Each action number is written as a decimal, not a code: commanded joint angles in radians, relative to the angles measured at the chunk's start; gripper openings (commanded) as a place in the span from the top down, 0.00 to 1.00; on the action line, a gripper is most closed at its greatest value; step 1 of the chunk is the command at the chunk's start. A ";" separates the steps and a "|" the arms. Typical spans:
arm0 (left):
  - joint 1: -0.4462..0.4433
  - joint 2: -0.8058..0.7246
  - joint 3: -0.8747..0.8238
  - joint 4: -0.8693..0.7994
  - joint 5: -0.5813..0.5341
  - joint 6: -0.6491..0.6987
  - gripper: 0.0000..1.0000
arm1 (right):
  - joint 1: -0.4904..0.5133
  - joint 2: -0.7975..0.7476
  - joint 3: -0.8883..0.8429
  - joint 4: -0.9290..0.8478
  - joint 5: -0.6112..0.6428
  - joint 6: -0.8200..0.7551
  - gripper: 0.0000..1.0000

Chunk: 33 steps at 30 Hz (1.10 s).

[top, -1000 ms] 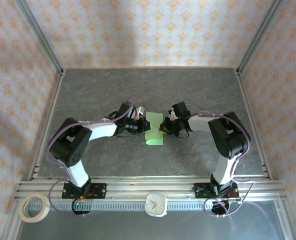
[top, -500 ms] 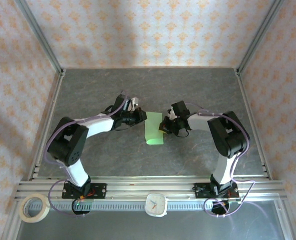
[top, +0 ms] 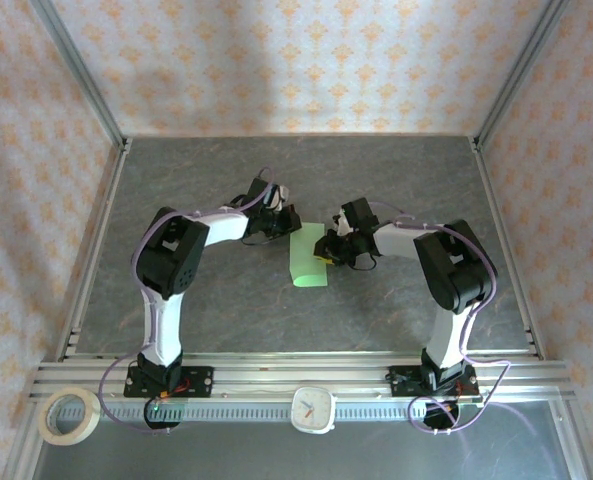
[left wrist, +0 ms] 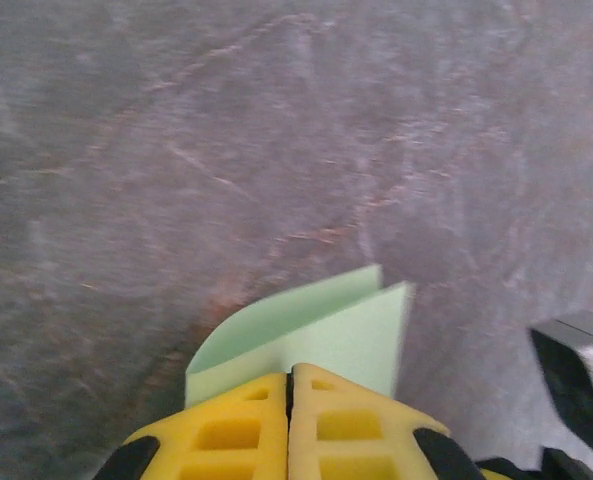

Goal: Fold a paper plane with a square sheet of paper (pick it up from the middle)

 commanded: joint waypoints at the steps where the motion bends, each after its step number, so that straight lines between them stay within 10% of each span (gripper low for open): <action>1: 0.015 0.027 0.029 -0.031 -0.025 0.025 0.93 | 0.001 -0.006 0.010 -0.031 0.005 -0.014 0.76; 17: 0.043 -0.020 -0.132 0.067 -0.030 0.007 0.94 | -0.021 -0.055 0.006 0.074 -0.022 0.057 0.69; 27: 0.043 -0.015 -0.135 0.079 -0.018 0.002 0.94 | -0.015 -0.002 0.024 0.069 -0.074 0.049 0.98; 33: 0.043 -0.013 -0.129 0.081 -0.018 -0.005 0.94 | -0.002 0.061 0.031 -0.037 -0.007 -0.003 1.00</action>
